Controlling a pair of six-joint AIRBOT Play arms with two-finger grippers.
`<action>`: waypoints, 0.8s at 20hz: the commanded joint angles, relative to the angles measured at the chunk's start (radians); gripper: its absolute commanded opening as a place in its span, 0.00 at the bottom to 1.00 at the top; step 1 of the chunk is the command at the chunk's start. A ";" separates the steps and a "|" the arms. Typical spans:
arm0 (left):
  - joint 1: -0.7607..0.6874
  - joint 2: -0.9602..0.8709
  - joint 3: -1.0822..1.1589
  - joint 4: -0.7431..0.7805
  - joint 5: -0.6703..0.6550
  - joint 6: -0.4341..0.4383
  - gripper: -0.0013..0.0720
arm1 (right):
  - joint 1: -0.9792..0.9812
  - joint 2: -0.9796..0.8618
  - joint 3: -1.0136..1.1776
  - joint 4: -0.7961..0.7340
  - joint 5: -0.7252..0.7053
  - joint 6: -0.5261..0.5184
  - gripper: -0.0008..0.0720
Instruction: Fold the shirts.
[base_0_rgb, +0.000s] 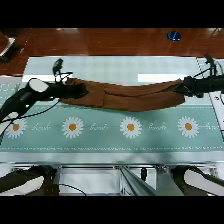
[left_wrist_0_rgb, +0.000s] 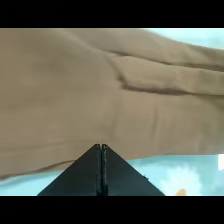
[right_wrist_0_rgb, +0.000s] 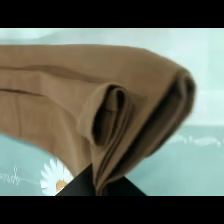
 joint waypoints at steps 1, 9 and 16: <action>-0.189 -0.142 0.142 -0.023 0.024 -0.022 0.04 | -0.004 0.306 -0.124 -0.039 0.021 0.021 0.05; -0.525 -0.603 0.685 -0.024 -0.175 -0.178 0.04 | -0.004 0.611 -0.203 0.085 0.086 0.104 0.05; -0.587 -0.686 0.811 -0.029 -0.291 -0.215 0.04 | -0.004 0.610 -0.203 0.095 0.067 0.118 0.05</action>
